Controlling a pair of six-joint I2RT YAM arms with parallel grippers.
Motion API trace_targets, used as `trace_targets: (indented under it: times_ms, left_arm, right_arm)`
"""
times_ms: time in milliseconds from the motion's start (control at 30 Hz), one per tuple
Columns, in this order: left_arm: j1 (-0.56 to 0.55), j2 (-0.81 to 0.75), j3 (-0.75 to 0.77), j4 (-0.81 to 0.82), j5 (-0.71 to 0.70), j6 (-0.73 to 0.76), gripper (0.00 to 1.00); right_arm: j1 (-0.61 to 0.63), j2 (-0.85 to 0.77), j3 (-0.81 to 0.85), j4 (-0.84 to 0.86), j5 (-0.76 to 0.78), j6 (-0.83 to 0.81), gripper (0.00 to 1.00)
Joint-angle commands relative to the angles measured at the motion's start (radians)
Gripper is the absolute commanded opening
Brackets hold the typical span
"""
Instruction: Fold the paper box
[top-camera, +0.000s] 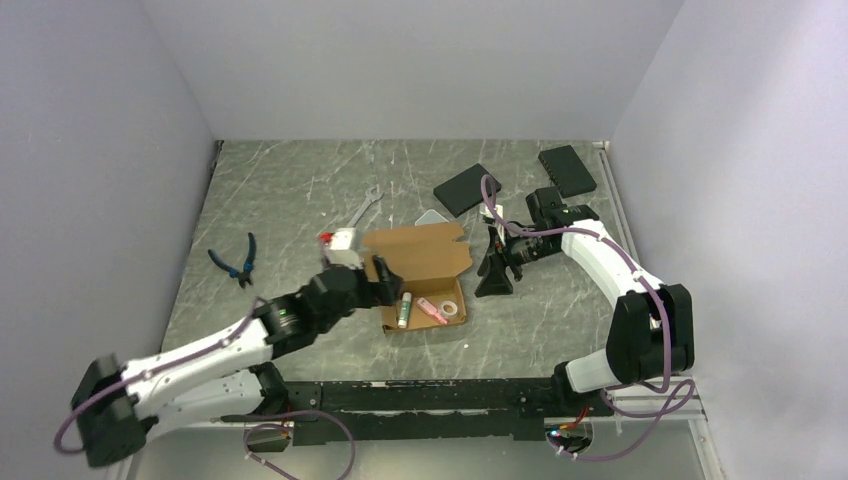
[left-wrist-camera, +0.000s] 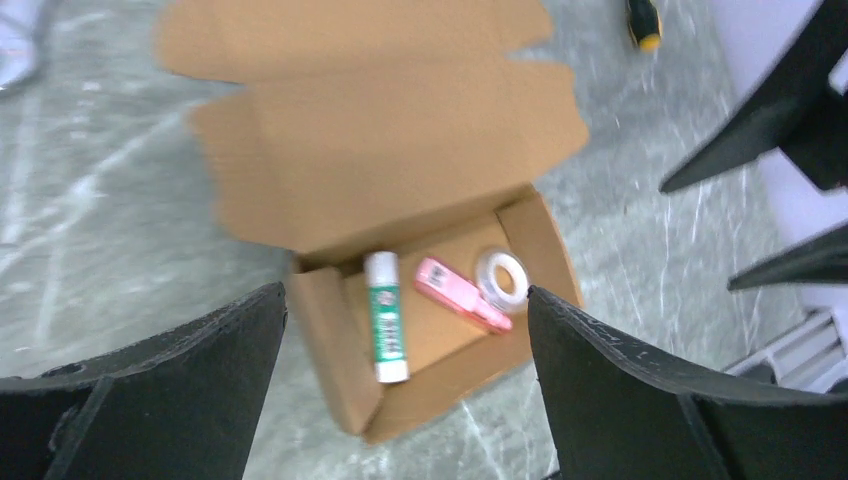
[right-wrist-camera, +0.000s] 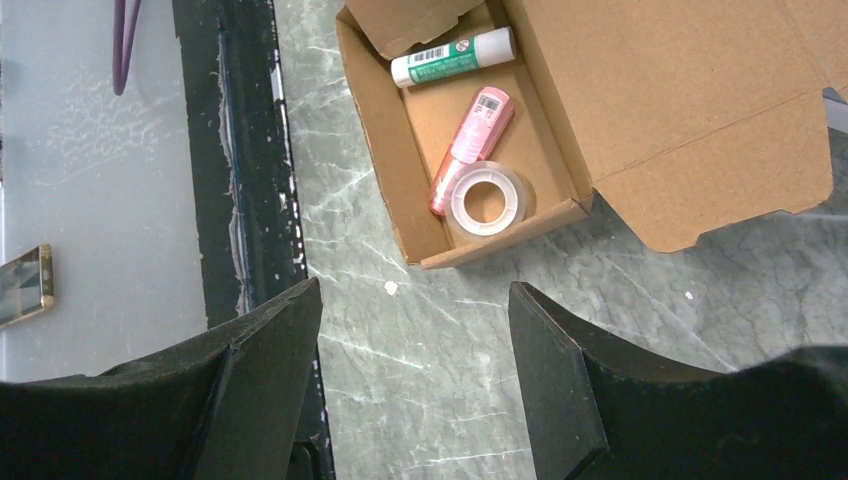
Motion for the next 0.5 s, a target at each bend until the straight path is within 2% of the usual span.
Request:
trace_targets:
  times_ms: [0,100,200,267,467]
  left_arm:
    - [0.172,-0.214,-0.150,0.039,0.160,0.010,0.97]
    - [0.291,-0.331,-0.206,0.042,0.238,-0.004,1.00]
    - [0.389,-0.356,-0.223,0.055,0.333,-0.007,0.99]
    - [0.445,-0.319,-0.224,0.089,0.403,-0.016,0.97]
    - [0.585,-0.097,-0.223,0.310,0.638,-0.066,0.79]
  right_arm:
    - [-0.005,-0.005,-0.002,0.015,-0.015,-0.021,0.72]
    - [-0.006,-0.003,-0.002,0.014,-0.017,-0.022,0.72]
    - [-0.006,0.000,-0.002,0.012,-0.018,-0.025,0.72]
    - [-0.006,-0.001,-0.001,0.010,-0.019,-0.026,0.72]
    - [-0.007,-0.001,-0.001,0.007,-0.018,-0.030,0.72]
